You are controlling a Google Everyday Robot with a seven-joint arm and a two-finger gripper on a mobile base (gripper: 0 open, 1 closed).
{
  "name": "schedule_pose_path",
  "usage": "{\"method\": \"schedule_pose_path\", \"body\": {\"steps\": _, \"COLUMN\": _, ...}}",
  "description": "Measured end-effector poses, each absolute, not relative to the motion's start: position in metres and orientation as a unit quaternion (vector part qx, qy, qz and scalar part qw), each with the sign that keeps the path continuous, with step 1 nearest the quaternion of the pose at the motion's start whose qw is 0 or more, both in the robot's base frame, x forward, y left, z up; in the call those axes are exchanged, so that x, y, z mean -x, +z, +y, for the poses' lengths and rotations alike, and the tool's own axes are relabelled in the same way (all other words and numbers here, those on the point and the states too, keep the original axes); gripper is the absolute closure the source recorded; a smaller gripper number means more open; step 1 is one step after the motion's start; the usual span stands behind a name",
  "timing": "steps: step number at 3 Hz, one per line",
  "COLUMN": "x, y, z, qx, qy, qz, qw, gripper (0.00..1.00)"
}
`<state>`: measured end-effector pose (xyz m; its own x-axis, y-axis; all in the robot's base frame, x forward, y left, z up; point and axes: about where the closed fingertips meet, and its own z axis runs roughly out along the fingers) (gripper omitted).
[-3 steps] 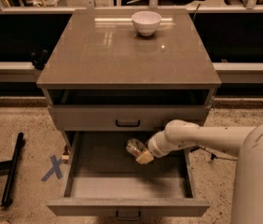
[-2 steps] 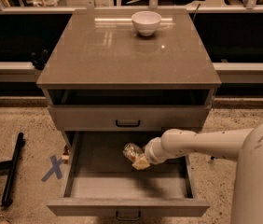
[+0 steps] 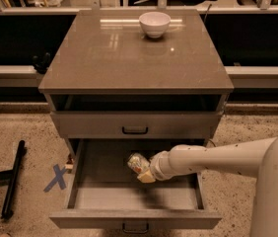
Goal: Place 7up can into middle drawer
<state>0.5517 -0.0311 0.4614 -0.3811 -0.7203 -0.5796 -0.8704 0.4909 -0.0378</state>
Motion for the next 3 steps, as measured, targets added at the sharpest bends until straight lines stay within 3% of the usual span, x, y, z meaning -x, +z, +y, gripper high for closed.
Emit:
{"method": "schedule_pose_path", "body": {"steps": 1, "x": -0.546, "y": 0.464, "z": -0.029, "qx": 0.482, "qy": 0.143, "qz": 0.817, "qw": 0.282, "gripper": 0.12}}
{"method": "schedule_pose_path", "body": {"steps": 2, "x": -0.542, "y": 0.465, "z": -0.029, "qx": 0.478, "qy": 0.152, "qz": 0.812, "qw": 0.299, "gripper": 0.00}}
{"method": "schedule_pose_path", "body": {"steps": 3, "x": -0.532, "y": 0.464, "z": -0.048, "qx": 0.460, "qy": 0.161, "qz": 0.812, "qw": 0.322, "gripper": 0.00}}
